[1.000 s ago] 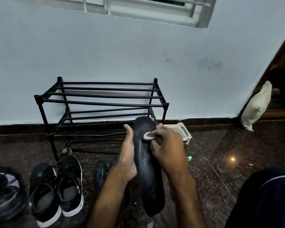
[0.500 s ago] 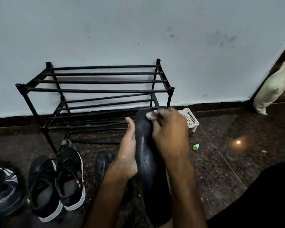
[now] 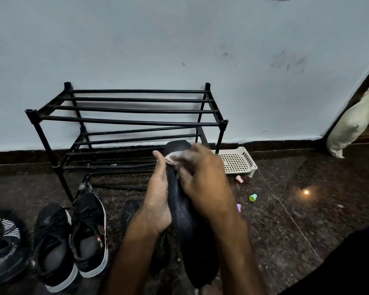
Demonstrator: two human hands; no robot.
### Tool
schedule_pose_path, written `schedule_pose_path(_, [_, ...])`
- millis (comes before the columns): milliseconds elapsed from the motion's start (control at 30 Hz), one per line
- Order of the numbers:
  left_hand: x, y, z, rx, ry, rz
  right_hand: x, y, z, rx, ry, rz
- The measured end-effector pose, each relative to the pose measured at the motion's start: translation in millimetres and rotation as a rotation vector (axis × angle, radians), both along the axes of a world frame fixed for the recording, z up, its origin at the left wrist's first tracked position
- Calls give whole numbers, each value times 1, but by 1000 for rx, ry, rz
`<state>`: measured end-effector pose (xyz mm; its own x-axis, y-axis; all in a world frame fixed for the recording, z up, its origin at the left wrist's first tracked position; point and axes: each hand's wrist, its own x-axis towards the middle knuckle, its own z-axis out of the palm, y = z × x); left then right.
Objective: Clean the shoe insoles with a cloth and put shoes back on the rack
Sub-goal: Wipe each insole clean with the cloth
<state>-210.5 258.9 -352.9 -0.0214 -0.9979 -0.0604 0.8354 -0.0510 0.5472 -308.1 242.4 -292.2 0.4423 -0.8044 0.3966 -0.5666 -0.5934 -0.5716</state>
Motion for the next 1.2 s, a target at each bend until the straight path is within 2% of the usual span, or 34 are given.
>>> schedule_pose_path(67, [4,1,3,-4,-33,-21,-7,6,-7,34,66,16])
schedule_pose_path(133, [3,3,2,15,-22,-19,-11,6,-8,41,63,-115])
schedule_pose_path(233, [-4,7,2,-5,-18,-47,-3,-1,1,-62,19,-278])
schedule_pose_path(333, [2,7,1,22,-16,-10,4,-3,5,-66,-13,-78])
schedule_pose_path(433, [12,6,0,43,-74,34,-6,7,-5,70,73,82])
schedule_pose_path(500, [12,6,-3,31,-68,15,-11,7,-15,77,57,-3])
schedule_pose_path(600, [2,7,-2,35,-20,34,1,5,-16,-95,-18,-191])
schedule_pose_path(667, [1,7,-3,54,-70,95,8,7,-13,-83,-34,-87])
schedule_pose_path(767, [7,5,-3,59,-12,148,-4,10,-20,146,100,122])
schedule_pose_path(833, [13,2,-3,37,52,163,-17,8,-26,201,156,83])
schedule_pose_path(933, [8,2,-1,45,19,147,-12,2,-24,20,108,-111])
schedule_pose_path(1000, [2,3,-3,80,-30,128,0,2,-19,-31,33,-60])
schedule_pose_path(1100, [5,3,-5,96,-3,143,-4,10,-21,140,81,131])
schedule_pose_path(1167, [10,0,-6,89,17,165,-16,11,-27,261,88,138])
schedule_pose_path(1200, [11,1,-5,77,14,163,-19,9,-31,256,72,91])
